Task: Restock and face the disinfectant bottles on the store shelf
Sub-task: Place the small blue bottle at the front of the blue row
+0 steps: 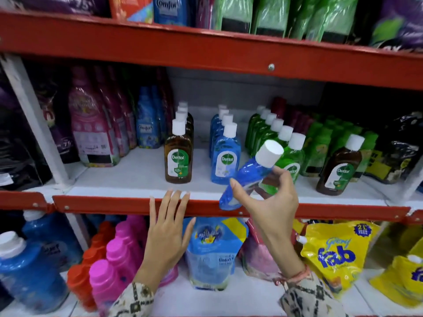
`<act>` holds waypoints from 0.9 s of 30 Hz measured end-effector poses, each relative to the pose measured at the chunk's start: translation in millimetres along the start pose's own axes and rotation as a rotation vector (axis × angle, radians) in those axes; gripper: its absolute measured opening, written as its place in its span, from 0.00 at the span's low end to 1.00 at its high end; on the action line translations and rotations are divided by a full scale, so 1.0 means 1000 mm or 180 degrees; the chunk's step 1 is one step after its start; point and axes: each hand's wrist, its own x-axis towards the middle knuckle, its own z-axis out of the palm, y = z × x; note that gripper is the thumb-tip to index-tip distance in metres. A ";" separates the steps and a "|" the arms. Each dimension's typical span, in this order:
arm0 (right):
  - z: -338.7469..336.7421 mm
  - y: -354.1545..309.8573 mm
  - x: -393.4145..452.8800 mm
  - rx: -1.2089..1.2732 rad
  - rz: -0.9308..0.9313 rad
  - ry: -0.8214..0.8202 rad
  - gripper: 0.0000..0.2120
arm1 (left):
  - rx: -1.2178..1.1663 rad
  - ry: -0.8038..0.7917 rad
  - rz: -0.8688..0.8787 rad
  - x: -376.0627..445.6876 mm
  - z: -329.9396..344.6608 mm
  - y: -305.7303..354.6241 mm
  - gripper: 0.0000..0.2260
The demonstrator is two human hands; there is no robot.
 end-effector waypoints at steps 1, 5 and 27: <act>0.005 -0.002 0.007 -0.0046 -0.0007 0.0005 0.32 | -0.0007 -0.0019 -0.0002 0.000 0.000 0.000 0.25; 0.029 0.003 0.029 -0.0279 0.0095 -0.0079 0.33 | -0.0043 -0.0103 0.0006 -0.002 0.000 -0.002 0.26; 0.067 0.029 0.042 -0.1119 0.0152 -0.0307 0.38 | -0.0029 -0.0176 0.0036 -0.002 -0.003 -0.003 0.25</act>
